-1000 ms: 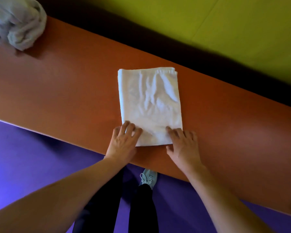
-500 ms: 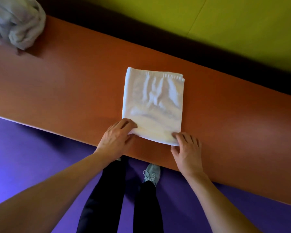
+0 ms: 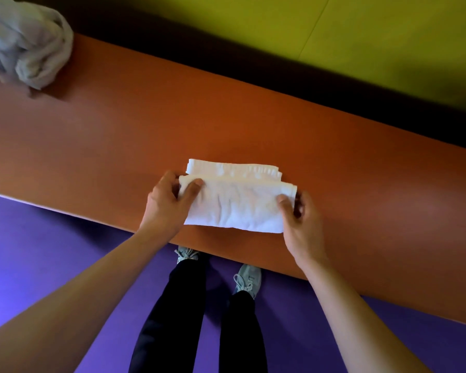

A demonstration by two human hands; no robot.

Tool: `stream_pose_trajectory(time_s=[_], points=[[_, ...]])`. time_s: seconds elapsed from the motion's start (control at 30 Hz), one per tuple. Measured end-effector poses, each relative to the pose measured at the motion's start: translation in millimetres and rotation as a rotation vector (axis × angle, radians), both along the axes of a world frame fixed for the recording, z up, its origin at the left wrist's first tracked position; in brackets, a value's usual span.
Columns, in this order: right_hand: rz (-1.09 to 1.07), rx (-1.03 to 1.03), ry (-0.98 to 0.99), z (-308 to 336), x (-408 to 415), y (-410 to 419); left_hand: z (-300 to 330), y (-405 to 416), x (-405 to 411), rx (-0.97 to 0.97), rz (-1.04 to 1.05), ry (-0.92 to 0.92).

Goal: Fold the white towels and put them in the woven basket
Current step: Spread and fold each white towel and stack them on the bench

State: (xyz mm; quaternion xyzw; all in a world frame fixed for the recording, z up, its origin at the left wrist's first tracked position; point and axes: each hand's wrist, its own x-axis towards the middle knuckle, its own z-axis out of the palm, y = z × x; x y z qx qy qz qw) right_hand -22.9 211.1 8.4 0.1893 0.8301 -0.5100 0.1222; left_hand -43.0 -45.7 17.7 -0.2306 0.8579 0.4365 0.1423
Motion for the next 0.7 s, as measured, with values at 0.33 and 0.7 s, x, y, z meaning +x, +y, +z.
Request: stream_pose_trajectory(time_s=[0.33,0.7], points=[[-0.114,0.189,-0.087,-50.6,-54.1,-19.7,-35.1,-15.8,-28.7,-0.091,-0.021,-0.092],[-0.536,-0.266,-0.467,-34.7,-16.0,-29.5,-33.0,-10.4,-14.2,0.126,0.163,-0.406]])
